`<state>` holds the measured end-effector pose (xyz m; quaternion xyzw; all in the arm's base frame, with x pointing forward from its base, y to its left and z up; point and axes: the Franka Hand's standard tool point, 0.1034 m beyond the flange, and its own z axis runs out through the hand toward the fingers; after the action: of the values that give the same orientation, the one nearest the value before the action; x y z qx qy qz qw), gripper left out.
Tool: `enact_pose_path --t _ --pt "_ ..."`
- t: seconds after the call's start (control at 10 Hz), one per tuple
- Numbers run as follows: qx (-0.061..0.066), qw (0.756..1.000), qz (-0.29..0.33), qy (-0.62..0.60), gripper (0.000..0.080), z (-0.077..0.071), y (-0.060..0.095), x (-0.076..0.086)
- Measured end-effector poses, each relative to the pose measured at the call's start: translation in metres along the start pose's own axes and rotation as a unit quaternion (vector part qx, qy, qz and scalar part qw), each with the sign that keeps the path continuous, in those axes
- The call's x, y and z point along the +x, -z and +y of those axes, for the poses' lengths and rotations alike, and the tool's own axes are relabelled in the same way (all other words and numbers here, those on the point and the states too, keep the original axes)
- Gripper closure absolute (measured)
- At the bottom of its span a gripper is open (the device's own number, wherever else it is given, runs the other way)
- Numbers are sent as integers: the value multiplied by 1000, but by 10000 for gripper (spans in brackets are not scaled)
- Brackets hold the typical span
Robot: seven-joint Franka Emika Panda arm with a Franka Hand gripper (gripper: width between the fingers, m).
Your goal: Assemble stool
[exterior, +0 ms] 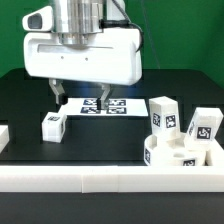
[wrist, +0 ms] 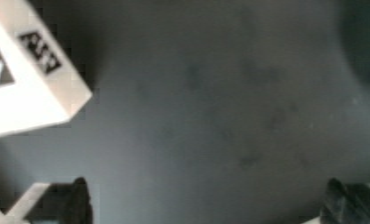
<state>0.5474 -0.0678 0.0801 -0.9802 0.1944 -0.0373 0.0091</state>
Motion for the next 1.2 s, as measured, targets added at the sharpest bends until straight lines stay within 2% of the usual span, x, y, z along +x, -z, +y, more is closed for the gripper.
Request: enact_pose_path --t 0.3,0.4,0.6,0.7,0.8,1.0,1.1,1.2 --pt "-3 990 -1 138 150 2 0 0" --pt "-5 990 -2 143 150 10 -3 1" --pt "-19 988 0 153 150 45 -15 7" --pt "-24 987 2 156 150 59 -20 9" --pt "-25 988 -7 152 150 67 -24 8" --pt "-18 988 -29 148 150 60 -23 5" --pt "-13 987 -69 141 150 58 -25 -4" --pt "-14 981 -131 140 150 56 -24 -7"
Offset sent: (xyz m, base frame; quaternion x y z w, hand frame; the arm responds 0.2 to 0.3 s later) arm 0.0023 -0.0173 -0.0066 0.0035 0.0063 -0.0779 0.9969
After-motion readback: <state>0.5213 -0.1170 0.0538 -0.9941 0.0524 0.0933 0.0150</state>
